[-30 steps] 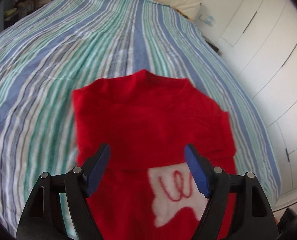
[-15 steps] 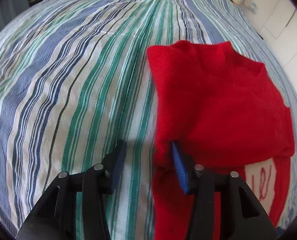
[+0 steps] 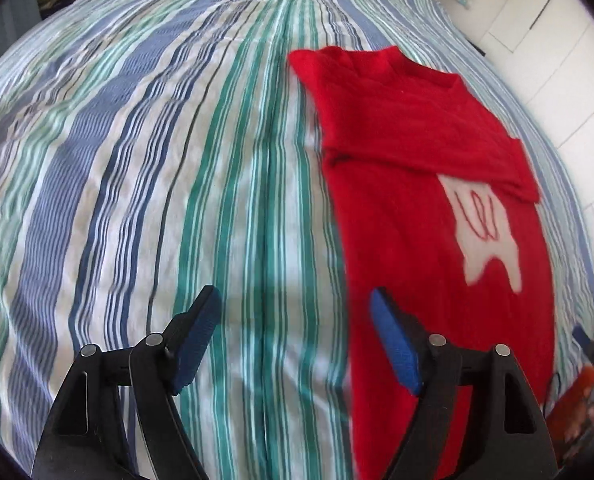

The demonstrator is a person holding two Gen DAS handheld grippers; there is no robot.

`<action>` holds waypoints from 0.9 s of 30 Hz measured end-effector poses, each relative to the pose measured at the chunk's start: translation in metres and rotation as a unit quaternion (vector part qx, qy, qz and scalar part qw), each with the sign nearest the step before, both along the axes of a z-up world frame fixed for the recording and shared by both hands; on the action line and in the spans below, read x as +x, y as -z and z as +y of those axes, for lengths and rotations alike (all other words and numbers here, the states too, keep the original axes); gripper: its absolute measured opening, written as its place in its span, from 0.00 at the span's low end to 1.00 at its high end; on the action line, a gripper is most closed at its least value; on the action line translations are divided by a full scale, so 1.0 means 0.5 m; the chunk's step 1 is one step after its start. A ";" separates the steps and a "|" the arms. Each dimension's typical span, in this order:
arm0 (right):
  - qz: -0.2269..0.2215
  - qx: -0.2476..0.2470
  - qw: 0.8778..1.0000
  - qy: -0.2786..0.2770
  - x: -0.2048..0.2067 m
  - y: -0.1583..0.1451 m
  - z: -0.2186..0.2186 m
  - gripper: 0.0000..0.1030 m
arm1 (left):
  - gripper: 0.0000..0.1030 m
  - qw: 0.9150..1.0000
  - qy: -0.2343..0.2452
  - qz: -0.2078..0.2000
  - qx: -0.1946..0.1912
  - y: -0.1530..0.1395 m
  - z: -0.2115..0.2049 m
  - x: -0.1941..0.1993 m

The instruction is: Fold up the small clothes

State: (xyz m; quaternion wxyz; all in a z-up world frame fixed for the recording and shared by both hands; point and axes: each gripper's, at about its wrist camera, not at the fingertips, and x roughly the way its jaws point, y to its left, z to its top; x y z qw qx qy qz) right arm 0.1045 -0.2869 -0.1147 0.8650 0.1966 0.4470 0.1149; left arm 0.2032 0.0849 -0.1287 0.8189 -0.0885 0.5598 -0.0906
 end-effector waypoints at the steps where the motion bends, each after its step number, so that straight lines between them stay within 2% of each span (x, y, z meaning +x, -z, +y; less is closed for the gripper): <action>1: 0.000 -0.007 1.000 -0.002 -0.001 -0.011 -0.008 0.79 | 0.77 1.000 0.011 0.008 -0.019 -0.002 0.004 -0.033; 3: 0.009 -0.019 1.000 -0.011 -0.005 -0.028 -0.027 0.79 | 0.77 0.998 0.031 0.020 -0.054 -0.005 0.006 -0.094; 6: 0.056 -0.033 0.996 -0.054 -0.008 -0.035 -0.034 0.79 | 0.77 0.993 0.053 0.029 -0.099 0.003 -0.006 -0.160; 9: 0.114 -0.033 0.985 -0.122 -0.027 -0.024 -0.003 0.79 | 0.75 0.991 0.068 0.021 -0.114 0.012 -0.028 -0.188; 11: 0.177 -0.028 0.966 -0.186 -0.043 0.000 0.035 0.78 | 0.75 0.991 0.070 0.019 -0.115 0.013 -0.040 -0.194; 13: 0.246 -0.071 0.934 -0.249 -0.069 0.025 0.074 0.78 | 0.73 0.989 0.074 0.022 -0.129 0.008 -0.048 -0.199; 14: 0.255 -0.096 0.926 -0.263 -0.083 0.024 0.084 0.78 | 0.70 0.988 0.078 0.024 -0.134 0.007 -0.054 -0.198; 15: 0.253 -0.100 0.924 -0.267 -0.091 0.017 0.085 0.78 | 0.69 0.987 0.083 0.025 -0.135 0.006 -0.058 -0.199; 17: 0.227 -0.072 0.943 -0.231 -0.085 -0.006 0.061 0.78 | 0.64 0.987 0.088 0.028 -0.134 0.012 -0.064 -0.204; 19: 0.189 -0.034 0.967 -0.170 -0.066 -0.012 0.027 0.78 | 0.53 0.986 0.092 0.039 -0.135 0.022 -0.072 -0.206; 21: 0.177 -0.009 0.974 -0.141 -0.041 0.015 0.016 0.78 | 0.29 0.985 0.095 0.050 -0.131 0.028 -0.081 -0.207; 22: 0.178 -0.005 0.974 -0.138 -0.031 0.035 0.018 0.77 | 0.24 0.985 0.097 0.055 -0.129 0.031 -0.083 -0.210; 23: 0.186 -0.007 0.973 -0.137 -0.022 0.056 0.025 0.71 | 0.09 0.985 0.097 0.062 -0.131 0.036 -0.087 -0.212; 25: 0.203 -0.005 0.971 -0.129 -0.014 0.087 0.034 0.51 | 0.06 0.985 0.090 0.070 -0.132 0.041 -0.091 -0.216; 26: 0.204 0.003 0.971 -0.125 -0.017 0.090 0.034 0.20 | 0.05 0.985 0.087 0.068 -0.134 0.038 -0.091 -0.216; 27: 0.198 0.023 0.972 -0.123 -0.017 0.087 0.030 0.05 | 0.04 0.984 0.082 0.068 -0.143 0.032 -0.088 -0.215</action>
